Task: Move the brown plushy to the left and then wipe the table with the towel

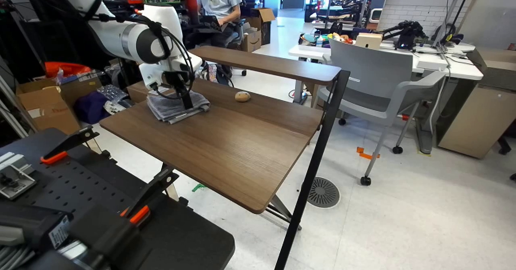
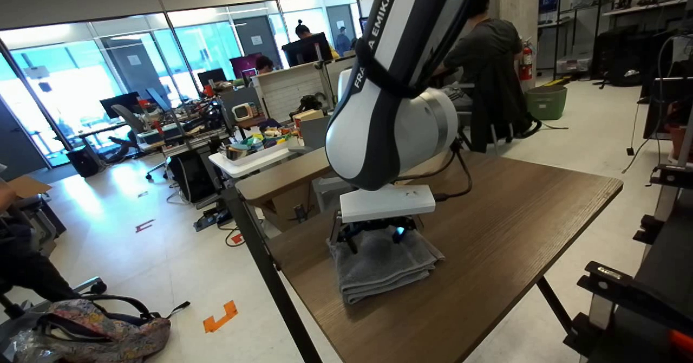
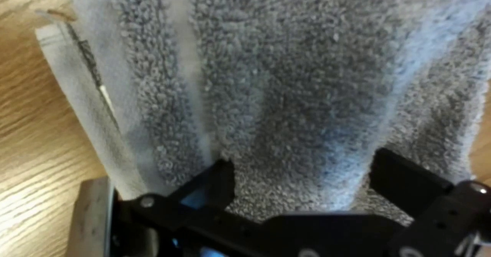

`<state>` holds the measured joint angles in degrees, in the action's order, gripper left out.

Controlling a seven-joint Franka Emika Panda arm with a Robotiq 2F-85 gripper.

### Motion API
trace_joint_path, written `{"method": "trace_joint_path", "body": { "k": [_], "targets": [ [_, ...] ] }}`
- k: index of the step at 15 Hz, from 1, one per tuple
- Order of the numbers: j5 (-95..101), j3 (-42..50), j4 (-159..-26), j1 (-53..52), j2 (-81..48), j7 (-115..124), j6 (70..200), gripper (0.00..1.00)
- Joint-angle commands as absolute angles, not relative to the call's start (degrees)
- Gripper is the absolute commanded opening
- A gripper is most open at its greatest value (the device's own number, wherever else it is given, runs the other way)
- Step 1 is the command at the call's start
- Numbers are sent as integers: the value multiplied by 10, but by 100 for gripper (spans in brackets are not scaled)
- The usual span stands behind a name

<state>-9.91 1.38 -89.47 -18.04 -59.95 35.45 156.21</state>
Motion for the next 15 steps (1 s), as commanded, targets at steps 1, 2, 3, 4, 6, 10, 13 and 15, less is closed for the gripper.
{"method": "trace_joint_path", "body": {
  "k": [1, 2, 3, 4, 6, 10, 13, 15],
  "targets": [
    [-116, 12, -849, -172, -640, 366, 1576, 100],
    [-124, 8, -820, -164, -661, 372, 1579, 100],
    [-133, 13, -781, -159, -687, 392, 1569, 100],
    [-143, 14, -748, -151, -708, 410, 1564, 100],
    [-157, 16, -698, -134, -737, 441, 1565, 100],
    [-168, 23, -592, -122, -793, 517, 1565, 100],
    [-129, 24, -609, -136, -777, 500, 1534, 100],
    [-111, 7, -647, -141, -756, 451, 1537, 100]
  ]
}}
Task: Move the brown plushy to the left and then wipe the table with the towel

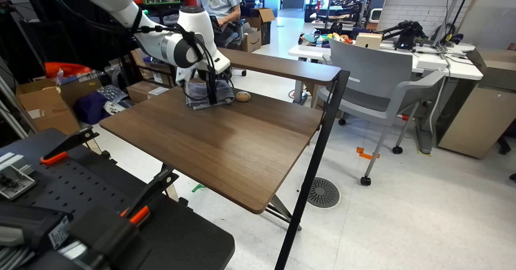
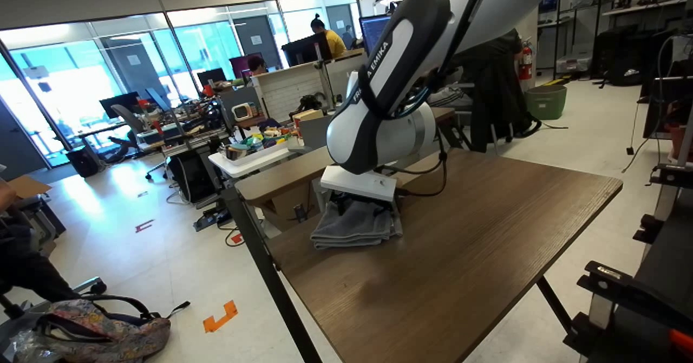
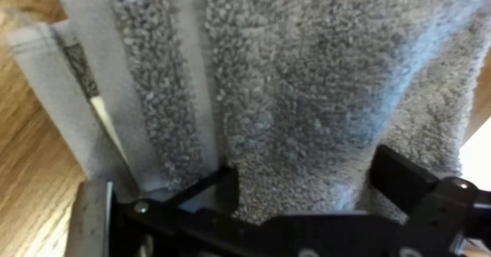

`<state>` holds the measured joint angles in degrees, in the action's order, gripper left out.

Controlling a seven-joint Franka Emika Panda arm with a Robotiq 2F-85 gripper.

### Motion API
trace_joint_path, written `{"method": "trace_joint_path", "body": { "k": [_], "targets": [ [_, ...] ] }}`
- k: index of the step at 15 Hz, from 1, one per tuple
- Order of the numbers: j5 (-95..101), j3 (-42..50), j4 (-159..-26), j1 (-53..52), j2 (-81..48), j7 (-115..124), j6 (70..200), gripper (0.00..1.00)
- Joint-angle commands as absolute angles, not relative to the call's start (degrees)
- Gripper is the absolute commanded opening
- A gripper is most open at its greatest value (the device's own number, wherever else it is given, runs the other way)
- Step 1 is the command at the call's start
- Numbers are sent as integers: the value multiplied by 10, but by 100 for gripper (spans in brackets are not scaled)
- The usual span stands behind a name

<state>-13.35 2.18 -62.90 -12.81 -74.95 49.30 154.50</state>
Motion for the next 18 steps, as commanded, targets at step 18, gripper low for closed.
{"method": "trace_joint_path", "body": {
  "k": [18],
  "targets": [
    [-38, 70, -967, -168, -550, 330, 1490, 100]
  ]
}}
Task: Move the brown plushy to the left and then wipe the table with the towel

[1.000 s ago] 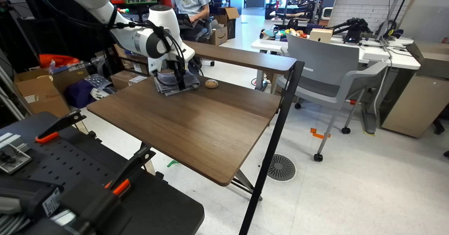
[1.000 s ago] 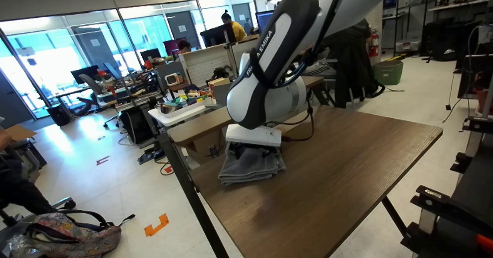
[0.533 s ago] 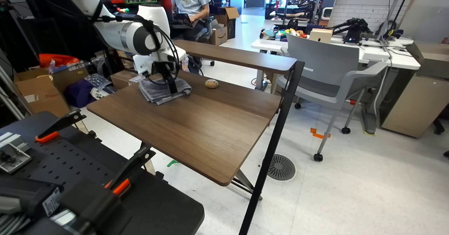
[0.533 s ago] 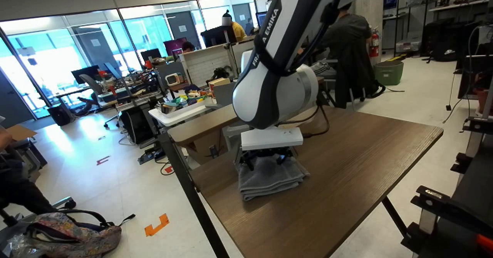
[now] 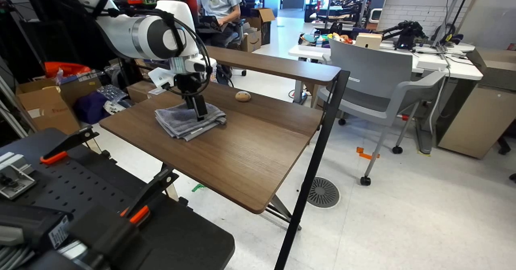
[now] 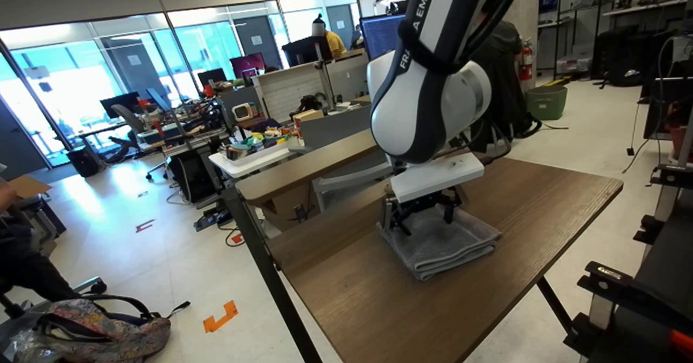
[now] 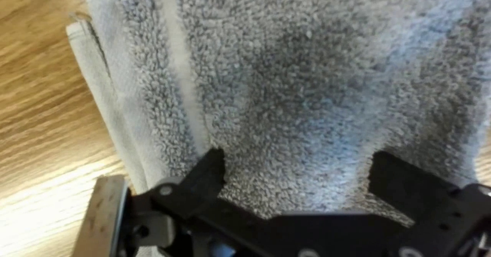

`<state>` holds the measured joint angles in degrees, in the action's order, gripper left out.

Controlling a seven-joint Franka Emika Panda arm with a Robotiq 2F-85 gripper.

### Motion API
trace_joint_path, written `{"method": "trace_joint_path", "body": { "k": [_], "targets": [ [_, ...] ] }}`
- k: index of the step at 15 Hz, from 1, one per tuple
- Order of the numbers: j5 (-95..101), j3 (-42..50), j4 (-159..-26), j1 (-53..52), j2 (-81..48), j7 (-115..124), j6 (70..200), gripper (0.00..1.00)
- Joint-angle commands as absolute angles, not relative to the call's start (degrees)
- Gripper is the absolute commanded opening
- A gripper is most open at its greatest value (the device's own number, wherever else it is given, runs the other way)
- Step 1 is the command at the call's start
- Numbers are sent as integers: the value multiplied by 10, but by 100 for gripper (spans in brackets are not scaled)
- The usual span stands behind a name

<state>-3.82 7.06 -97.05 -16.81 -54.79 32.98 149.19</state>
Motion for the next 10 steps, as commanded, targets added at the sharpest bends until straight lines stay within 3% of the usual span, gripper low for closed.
{"method": "trace_joint_path", "body": {
  "k": [1, 10],
  "targets": [
    [-38, 71, -969, -168, -549, 330, 1490, 100],
    [-77, 107, -740, -100, -692, 487, 1417, 100]
  ]
}}
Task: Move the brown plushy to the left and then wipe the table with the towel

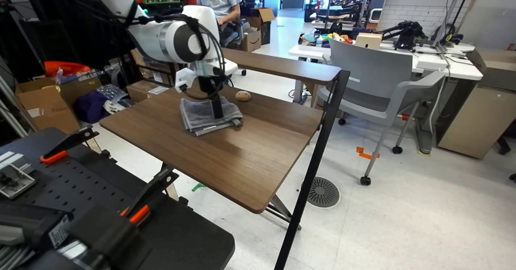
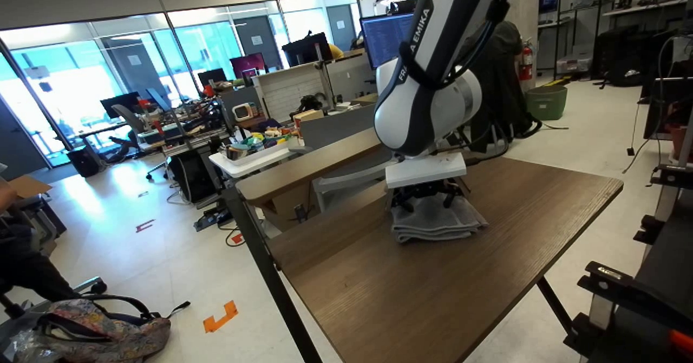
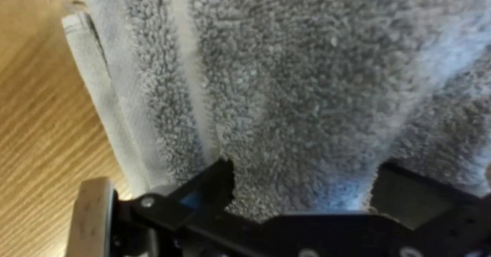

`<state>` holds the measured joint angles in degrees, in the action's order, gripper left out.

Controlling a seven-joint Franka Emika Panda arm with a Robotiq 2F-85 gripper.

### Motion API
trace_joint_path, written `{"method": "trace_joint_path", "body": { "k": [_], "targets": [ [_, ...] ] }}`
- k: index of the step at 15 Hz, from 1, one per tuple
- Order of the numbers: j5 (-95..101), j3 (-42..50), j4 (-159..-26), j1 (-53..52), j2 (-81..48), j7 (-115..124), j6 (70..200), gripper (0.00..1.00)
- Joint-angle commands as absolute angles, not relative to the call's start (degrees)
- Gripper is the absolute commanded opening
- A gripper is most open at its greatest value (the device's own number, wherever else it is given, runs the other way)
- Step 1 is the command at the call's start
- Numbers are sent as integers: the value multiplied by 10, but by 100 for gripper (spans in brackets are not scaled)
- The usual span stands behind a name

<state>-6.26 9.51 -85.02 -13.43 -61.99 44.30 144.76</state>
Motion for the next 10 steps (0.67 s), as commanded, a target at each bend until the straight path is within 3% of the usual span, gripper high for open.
{"method": "trace_joint_path", "body": {
  "k": [1, 7, 10],
  "targets": [
    [-76, 116, -714, -90, -706, 509, 1407, 100],
    [-41, 181, -554, -55, -786, 676, 1311, 100],
    [24, 214, -553, -79, -780, 730, 1237, 100]
  ]
}}
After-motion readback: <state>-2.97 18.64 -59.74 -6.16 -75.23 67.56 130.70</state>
